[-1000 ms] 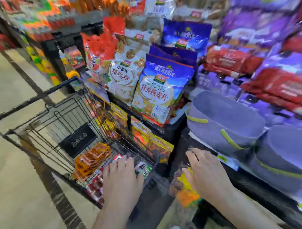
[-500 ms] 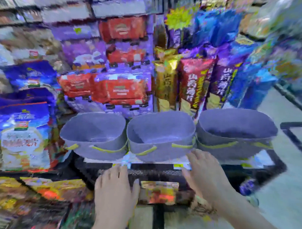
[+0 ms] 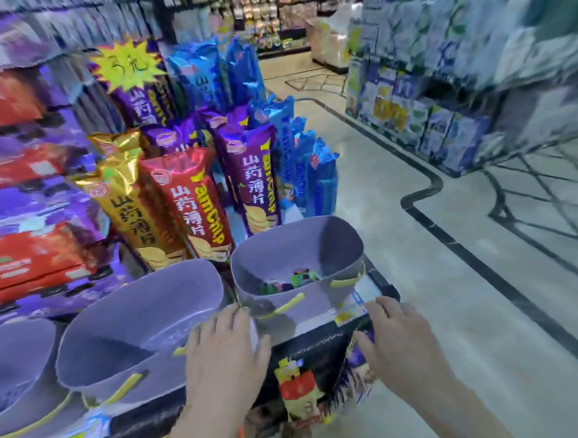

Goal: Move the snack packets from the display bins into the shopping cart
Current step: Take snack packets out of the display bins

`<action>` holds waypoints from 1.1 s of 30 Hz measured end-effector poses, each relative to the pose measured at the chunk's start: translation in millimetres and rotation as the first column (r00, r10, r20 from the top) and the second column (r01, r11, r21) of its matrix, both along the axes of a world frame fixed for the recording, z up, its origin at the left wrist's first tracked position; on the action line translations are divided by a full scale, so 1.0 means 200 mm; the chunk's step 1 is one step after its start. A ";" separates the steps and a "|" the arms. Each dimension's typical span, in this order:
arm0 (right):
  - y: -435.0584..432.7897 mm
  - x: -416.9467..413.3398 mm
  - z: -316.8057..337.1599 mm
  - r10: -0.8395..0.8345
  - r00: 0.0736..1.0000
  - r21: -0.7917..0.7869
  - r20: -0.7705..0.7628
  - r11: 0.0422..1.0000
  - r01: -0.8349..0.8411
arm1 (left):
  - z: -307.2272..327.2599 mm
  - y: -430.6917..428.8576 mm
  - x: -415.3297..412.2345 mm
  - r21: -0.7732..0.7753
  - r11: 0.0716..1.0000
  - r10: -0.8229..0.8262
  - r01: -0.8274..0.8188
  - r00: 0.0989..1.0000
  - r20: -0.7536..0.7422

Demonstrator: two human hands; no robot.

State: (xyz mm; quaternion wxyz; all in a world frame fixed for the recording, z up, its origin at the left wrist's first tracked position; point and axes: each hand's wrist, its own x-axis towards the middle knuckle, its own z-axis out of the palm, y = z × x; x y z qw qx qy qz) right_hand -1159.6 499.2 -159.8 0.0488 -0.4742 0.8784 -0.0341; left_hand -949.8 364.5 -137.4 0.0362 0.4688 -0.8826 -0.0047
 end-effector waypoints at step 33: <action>-1.46 -0.63 -0.60 0.348 0.849 0.506 0.397 0.689 -0.519 | -0.43 -0.91 -0.32 0.177 0.984 0.052 -0.008 0.967 -0.248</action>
